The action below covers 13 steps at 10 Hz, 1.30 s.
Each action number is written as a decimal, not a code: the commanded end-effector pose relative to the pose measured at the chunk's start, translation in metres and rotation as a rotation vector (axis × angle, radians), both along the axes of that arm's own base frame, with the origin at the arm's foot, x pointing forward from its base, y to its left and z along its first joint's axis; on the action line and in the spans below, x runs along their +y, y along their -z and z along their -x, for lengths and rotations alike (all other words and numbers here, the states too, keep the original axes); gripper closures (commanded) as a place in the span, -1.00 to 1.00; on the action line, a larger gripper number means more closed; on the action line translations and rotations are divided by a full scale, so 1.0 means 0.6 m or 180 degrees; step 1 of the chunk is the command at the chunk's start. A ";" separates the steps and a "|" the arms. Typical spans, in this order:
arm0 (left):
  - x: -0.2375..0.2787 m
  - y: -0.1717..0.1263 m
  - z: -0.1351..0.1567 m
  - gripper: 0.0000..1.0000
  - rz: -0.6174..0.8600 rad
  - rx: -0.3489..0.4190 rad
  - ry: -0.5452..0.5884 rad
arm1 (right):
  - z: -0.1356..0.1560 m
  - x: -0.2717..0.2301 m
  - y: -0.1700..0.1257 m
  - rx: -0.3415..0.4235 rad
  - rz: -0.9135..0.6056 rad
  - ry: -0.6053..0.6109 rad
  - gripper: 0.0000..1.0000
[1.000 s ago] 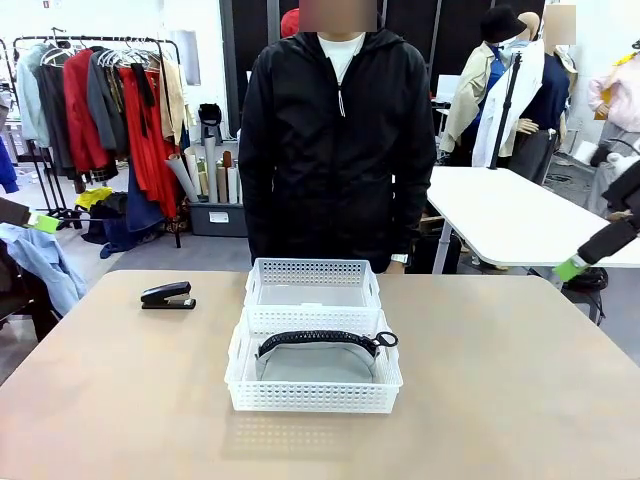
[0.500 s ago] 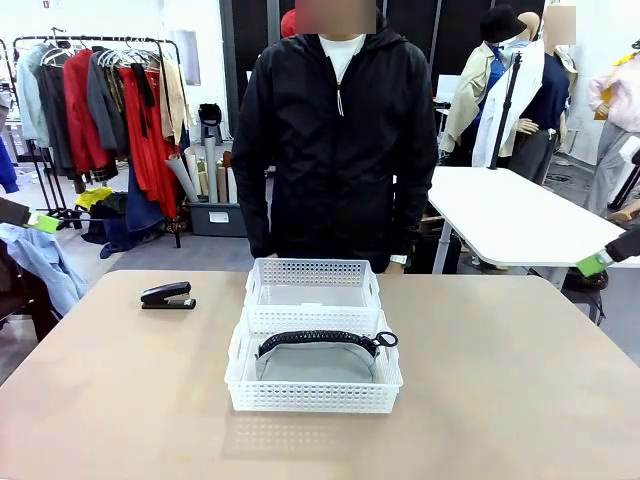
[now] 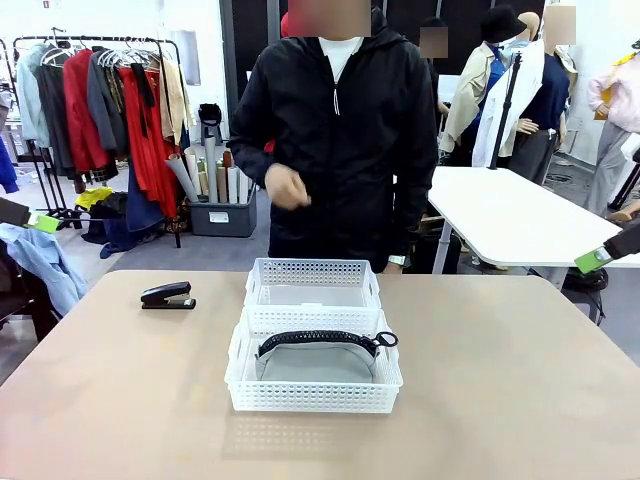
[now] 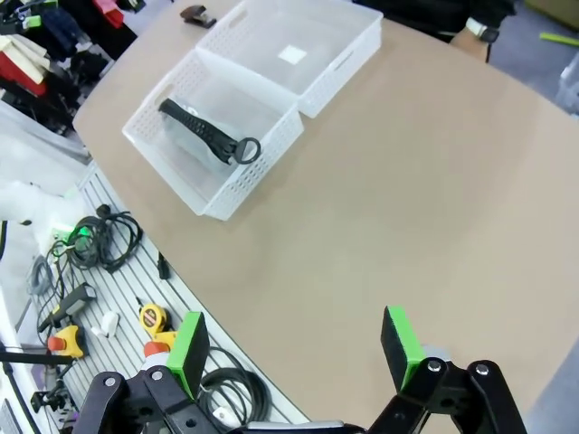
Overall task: Distribute items into two baskets.
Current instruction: Pick up the Stapler that the person points to.
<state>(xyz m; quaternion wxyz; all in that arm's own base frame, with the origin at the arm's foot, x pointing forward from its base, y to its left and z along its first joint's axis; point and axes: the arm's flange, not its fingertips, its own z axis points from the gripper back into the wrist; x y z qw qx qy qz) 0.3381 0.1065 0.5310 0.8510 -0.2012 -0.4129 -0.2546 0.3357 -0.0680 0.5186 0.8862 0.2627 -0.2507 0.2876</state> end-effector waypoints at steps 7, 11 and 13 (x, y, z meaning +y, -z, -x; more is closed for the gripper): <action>0.001 0.000 0.000 -1.00 0.0040 -0.0034 0.0033 | 0.000 -0.002 0.000 -0.0002 0.0025 -0.0023 -1.00; 0.001 0.000 0.000 -1.00 0.0040 -0.0034 0.0033 | 0.000 -0.002 0.000 -0.0002 0.0025 -0.0023 -1.00; 0.000 0.000 0.000 -1.00 0.0000 0.0000 0.0000 | 0.000 -0.002 0.000 -0.0002 0.0025 -0.0023 -1.00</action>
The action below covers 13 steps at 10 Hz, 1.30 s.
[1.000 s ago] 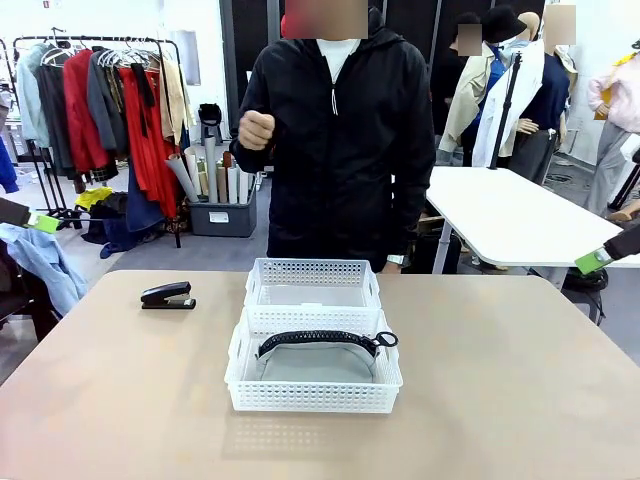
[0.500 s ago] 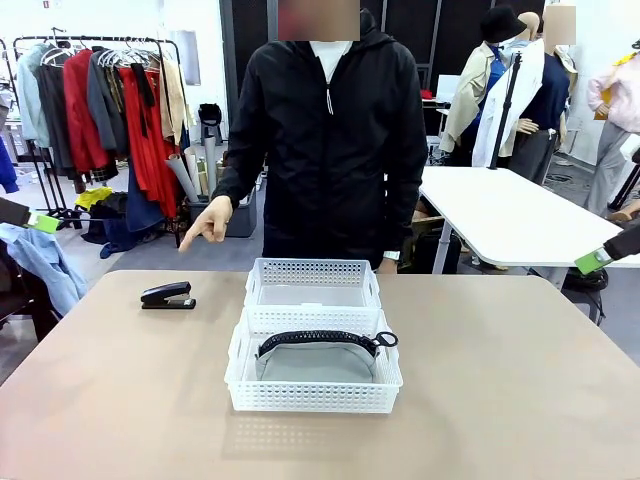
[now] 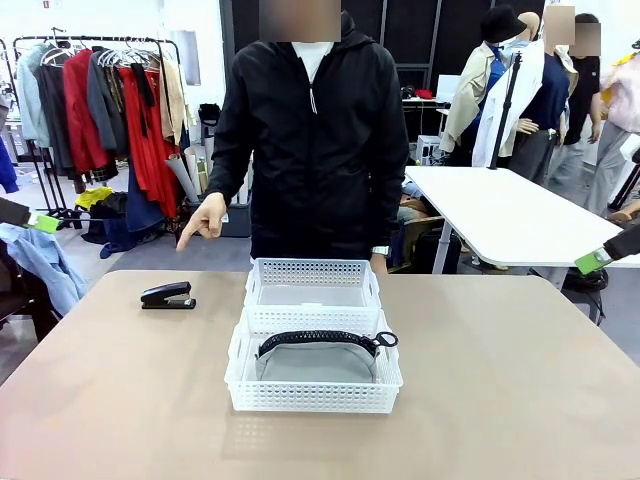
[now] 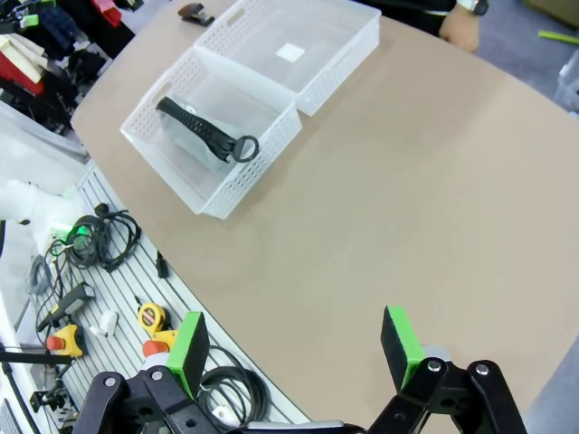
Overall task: Distribute items into two baskets.
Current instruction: Pick up the Stapler that the person points to.
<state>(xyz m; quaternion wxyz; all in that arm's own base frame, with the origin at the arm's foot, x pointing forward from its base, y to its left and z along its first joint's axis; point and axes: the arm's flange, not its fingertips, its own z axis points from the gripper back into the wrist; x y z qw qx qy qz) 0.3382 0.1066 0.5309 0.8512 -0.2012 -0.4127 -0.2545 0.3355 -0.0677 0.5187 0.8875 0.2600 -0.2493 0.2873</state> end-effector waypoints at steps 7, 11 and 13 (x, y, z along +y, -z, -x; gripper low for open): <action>-0.010 -0.064 -0.189 -1.00 -0.0221 0.0475 0.0491 | 0.000 -0.002 0.000 -0.0008 0.0006 -0.0029 -1.00; -0.039 -0.044 -0.295 -1.00 -0.0483 0.0642 0.0793 | 0.000 -0.002 0.000 -0.0008 0.0006 -0.0029 -1.00; -0.051 -0.028 -0.345 -1.00 -0.0522 0.0765 0.0976 | 0.000 -0.002 0.000 -0.0008 0.0006 -0.0029 -1.00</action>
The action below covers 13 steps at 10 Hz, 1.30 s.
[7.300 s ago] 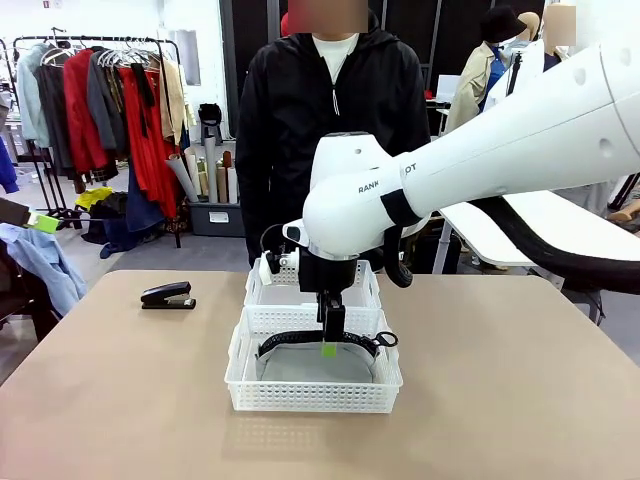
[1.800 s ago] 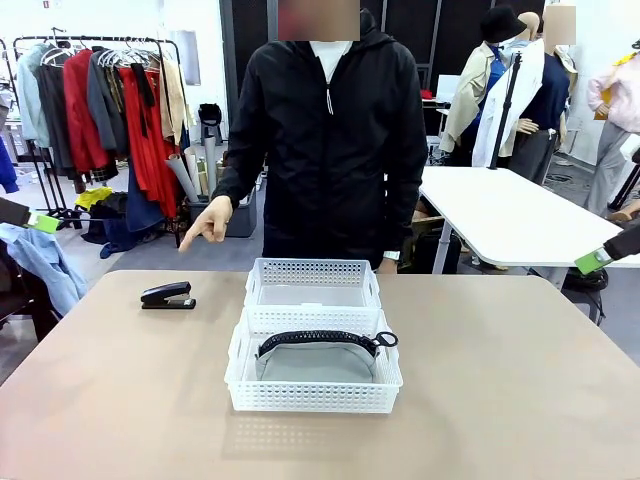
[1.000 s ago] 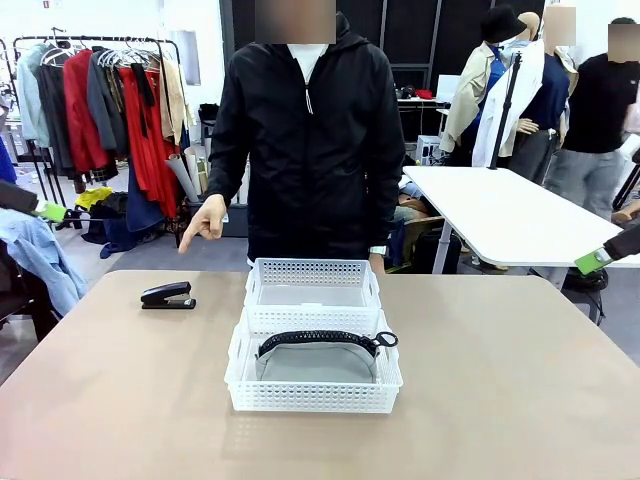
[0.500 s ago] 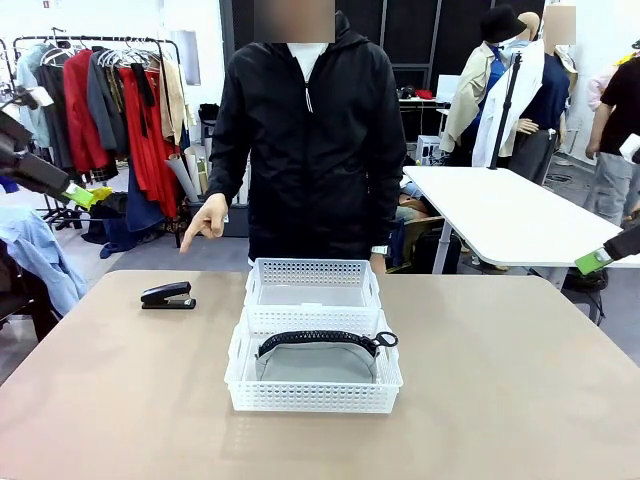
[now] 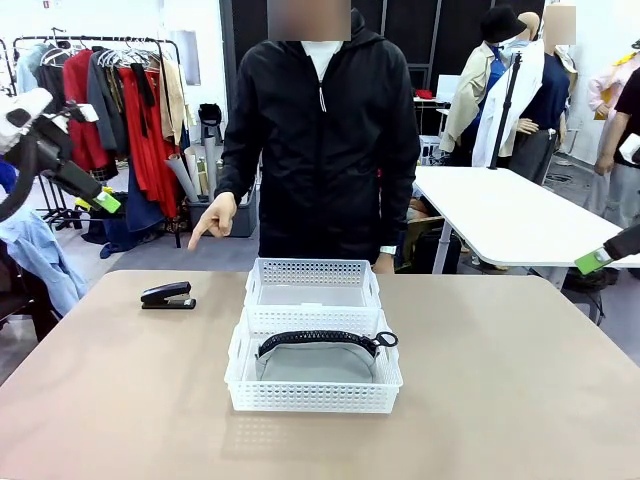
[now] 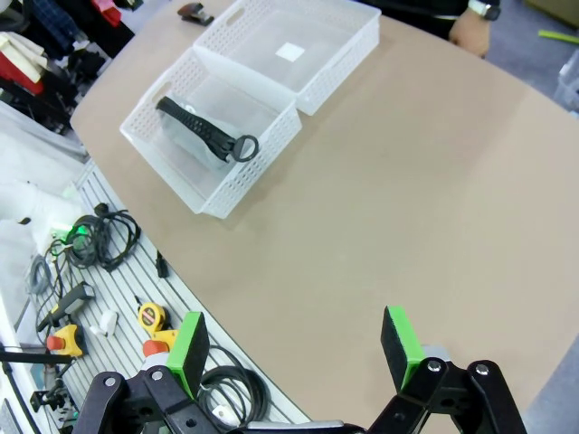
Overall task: Distribute items into two baskets.
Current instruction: Pick up the Stapler that the person points to.
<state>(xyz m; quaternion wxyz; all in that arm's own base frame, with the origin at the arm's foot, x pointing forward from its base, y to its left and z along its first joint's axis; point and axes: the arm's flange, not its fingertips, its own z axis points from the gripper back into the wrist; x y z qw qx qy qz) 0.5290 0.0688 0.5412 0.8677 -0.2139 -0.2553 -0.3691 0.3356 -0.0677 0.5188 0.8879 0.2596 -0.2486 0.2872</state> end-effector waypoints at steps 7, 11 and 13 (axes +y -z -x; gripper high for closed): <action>-0.048 0.035 -0.148 -1.00 -0.0844 0.0197 0.0816 | 0.000 -0.002 0.000 -0.0012 0.0002 -0.0030 -1.00; -0.088 0.069 -0.168 -1.00 -0.1097 0.0304 0.1504 | 0.000 -0.002 0.000 -0.0012 0.0002 -0.0030 -1.00; -0.105 0.083 -0.172 -1.00 -0.1156 0.0263 0.1851 | 0.000 -0.002 0.000 -0.0012 0.0002 -0.0030 -1.00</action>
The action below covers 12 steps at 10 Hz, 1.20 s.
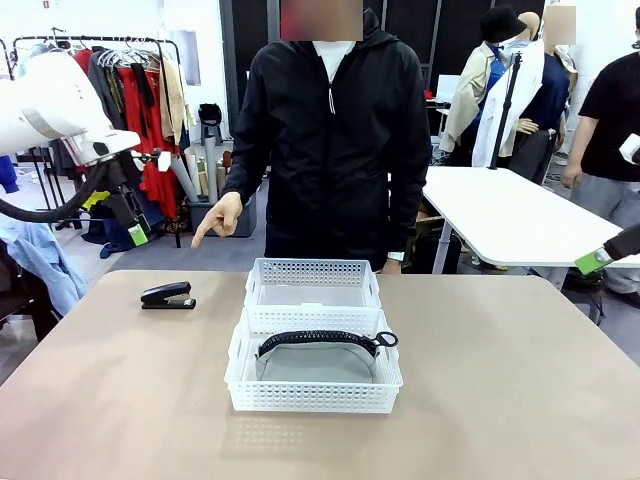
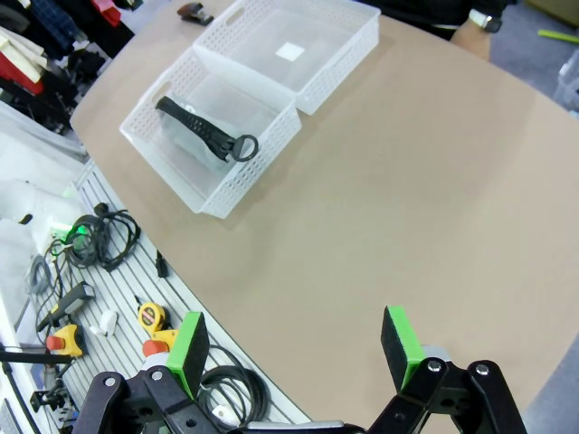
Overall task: Distribute items into two baskets.
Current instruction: Pick up the Stapler that the person points to.
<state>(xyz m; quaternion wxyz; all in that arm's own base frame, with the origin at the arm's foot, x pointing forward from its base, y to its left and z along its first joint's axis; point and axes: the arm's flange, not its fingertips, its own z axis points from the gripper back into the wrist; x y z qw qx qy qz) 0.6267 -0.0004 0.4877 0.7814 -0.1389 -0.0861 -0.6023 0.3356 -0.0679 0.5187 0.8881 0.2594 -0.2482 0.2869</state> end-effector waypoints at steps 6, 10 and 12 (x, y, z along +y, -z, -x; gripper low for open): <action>-0.009 0.040 -0.093 -1.00 -0.0273 -0.0452 0.0764 | 0.000 -0.002 0.000 -0.0015 0.0000 -0.0032 -1.00; -0.022 0.056 -0.132 -1.00 -0.0434 -0.0461 0.0838 | 0.000 -0.002 0.000 -0.0015 0.0000 -0.0032 -1.00; -0.019 0.061 -0.109 -1.00 -0.0309 -0.0452 0.0769 | 0.000 -0.002 0.000 -0.0015 0.0000 -0.0032 -1.00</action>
